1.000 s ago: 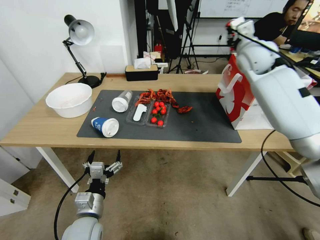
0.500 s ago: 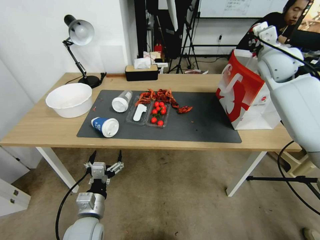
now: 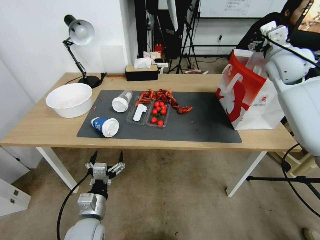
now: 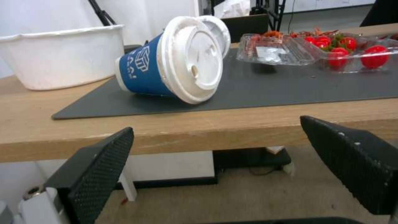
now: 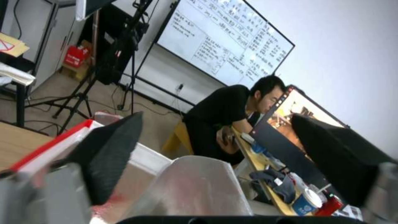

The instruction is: Pick up the trash from the table and place it into the takeout bag.

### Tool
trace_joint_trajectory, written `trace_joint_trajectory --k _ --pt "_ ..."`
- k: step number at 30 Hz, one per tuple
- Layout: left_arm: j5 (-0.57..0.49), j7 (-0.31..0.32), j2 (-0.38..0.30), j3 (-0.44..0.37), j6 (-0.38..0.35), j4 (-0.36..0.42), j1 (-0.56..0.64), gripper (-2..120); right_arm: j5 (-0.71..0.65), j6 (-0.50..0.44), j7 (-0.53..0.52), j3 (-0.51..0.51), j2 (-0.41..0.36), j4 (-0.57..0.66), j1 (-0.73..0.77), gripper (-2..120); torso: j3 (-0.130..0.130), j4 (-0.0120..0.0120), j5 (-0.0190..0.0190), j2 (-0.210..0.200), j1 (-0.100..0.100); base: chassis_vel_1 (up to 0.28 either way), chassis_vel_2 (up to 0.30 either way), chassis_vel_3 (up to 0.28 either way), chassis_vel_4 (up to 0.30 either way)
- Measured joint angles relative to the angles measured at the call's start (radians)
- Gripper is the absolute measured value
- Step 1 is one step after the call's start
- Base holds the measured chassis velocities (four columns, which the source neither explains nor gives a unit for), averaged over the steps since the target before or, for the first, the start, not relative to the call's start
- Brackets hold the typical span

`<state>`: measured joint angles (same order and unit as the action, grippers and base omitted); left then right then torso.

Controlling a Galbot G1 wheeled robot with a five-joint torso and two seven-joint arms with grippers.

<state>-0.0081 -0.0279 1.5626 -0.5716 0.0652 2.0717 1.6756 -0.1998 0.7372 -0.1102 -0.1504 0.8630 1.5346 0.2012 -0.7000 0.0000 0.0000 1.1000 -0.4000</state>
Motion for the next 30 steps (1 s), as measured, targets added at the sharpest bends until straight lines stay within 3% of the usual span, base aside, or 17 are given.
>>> trace_joint_trajectory --k 4,7,12,15,30 --pt "0.002 0.0 0.001 0.004 0.004 0.0 0.001 100 -0.139 -0.031 -0.014 -0.008 -0.01 0.029 0.008 100 0.0 -0.0002 0.0 0.0 0.0 0.0 0.0 0.0 0.0" --pt "0.003 -0.001 0.001 0.005 0.005 0.0 0.001 100 -0.34 -0.127 -0.013 -0.006 -0.015 0.075 0.016 100 0.0 0.0003 -0.0003 0.0 0.0 0.0 0.0 0.0 0.0" --pt "0.003 -0.001 0.0 0.005 0.005 0.0 0.0 100 -0.441 -0.192 0.01 -0.006 -0.019 0.112 0.03 100 0.0 0.0002 -0.0002 0.0 0.0 0.0 0.0 0.0 0.0" --pt "0.002 -0.001 -0.004 0.002 0.006 -0.001 -0.001 100 -0.564 -0.315 0.053 -0.007 -0.03 0.191 0.1 100 0.0 0.0002 -0.0002 0.0 0.0 0.0 0.0 0.0 0.0" --pt "0.0 -0.001 -0.008 -0.002 0.006 -0.002 -0.003 100 -0.59 -0.444 0.122 -0.041 -0.051 0.296 0.247 100 0.0 0.0002 0.0 0.0 0.0 0.0 0.0 0.0 0.0"
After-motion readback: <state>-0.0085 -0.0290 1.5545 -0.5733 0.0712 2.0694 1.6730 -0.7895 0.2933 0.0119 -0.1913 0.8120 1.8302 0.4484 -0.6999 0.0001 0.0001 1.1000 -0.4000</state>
